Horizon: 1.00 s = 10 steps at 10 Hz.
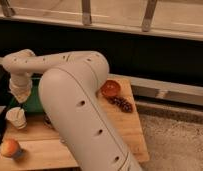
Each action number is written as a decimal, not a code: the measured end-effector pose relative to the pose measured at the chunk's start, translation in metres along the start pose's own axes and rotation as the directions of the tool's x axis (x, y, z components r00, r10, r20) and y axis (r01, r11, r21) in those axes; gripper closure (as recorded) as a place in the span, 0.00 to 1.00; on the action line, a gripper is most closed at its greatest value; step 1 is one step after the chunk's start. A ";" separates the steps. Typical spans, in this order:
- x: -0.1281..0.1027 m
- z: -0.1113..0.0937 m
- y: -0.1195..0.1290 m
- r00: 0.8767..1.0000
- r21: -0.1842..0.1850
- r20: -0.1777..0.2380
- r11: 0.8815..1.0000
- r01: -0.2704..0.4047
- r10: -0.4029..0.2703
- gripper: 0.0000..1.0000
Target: Place fork in paper cup
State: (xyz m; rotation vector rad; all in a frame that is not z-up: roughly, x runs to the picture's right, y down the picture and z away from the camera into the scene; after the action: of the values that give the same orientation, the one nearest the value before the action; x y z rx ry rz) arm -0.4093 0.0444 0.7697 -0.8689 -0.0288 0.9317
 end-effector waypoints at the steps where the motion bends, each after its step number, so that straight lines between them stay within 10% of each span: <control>1: 0.001 0.003 0.003 1.000 -0.006 -0.006 1.000 0.005 -0.005 0.94; 7: 0.015 0.004 0.017 0.999 -0.055 -0.001 0.997 0.053 -0.053 0.53; 10: 0.015 0.005 0.019 0.998 -0.056 -0.002 0.997 0.055 -0.056 0.52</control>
State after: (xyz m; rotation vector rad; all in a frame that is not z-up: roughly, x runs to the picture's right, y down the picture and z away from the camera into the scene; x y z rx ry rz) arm -0.4149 0.0641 0.7555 -0.9171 -0.0763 0.8810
